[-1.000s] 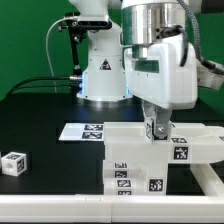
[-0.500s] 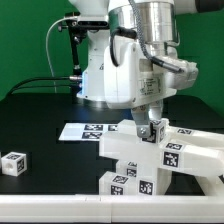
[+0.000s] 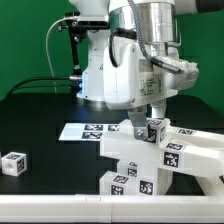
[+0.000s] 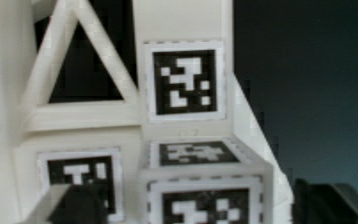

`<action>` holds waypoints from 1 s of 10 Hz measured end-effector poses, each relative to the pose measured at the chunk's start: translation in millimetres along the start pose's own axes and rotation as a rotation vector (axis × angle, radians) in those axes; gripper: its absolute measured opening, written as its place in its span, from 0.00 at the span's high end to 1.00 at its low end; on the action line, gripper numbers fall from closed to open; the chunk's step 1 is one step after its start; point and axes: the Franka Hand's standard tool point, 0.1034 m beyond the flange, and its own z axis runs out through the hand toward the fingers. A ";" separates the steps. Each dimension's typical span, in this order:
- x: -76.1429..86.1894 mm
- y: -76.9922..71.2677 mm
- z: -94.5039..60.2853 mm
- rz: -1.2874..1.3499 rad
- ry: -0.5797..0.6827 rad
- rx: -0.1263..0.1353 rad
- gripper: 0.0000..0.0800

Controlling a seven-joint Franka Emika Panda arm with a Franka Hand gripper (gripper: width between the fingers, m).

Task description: Assemble chair

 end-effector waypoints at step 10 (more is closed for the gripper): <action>31.0 -19.9 -25.1 -0.201 -0.015 0.018 0.19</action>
Offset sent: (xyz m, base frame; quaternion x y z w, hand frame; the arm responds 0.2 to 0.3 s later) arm -0.0144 -0.0206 0.0222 -0.0288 -0.0325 -0.0833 0.9956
